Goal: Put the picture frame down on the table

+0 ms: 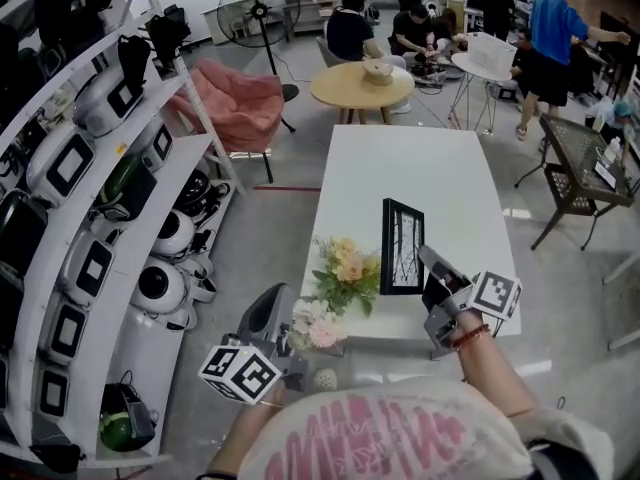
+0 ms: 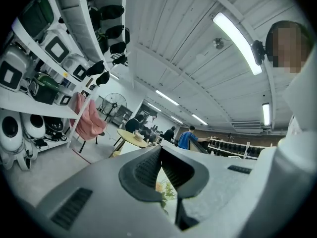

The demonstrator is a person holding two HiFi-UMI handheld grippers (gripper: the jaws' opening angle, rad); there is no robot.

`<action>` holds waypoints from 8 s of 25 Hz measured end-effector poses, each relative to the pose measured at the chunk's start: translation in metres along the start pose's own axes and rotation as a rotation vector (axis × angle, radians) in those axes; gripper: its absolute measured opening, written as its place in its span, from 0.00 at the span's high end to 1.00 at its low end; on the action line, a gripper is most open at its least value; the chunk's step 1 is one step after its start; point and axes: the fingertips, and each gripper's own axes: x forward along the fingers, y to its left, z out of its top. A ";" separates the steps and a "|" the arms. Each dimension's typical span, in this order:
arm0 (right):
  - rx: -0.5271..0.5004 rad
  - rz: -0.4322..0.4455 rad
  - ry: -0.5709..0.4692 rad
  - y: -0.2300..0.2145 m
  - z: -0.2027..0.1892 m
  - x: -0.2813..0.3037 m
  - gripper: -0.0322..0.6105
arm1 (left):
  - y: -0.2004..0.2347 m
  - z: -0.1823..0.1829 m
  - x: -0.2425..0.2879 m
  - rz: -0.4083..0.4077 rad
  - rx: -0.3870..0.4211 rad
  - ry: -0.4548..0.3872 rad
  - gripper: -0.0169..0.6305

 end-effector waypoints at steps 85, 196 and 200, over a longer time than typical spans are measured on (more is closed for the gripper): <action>0.020 -0.370 0.251 -0.183 -0.020 0.268 0.84 | 0.226 0.040 0.032 0.357 -0.122 0.053 0.97; -0.228 -0.141 -0.098 0.106 -0.037 0.085 0.94 | 0.065 0.069 -0.012 -0.144 0.119 0.074 0.97; -0.443 -0.241 -0.124 0.116 -0.057 0.064 0.94 | 0.061 0.066 -0.032 -0.139 0.139 0.087 0.97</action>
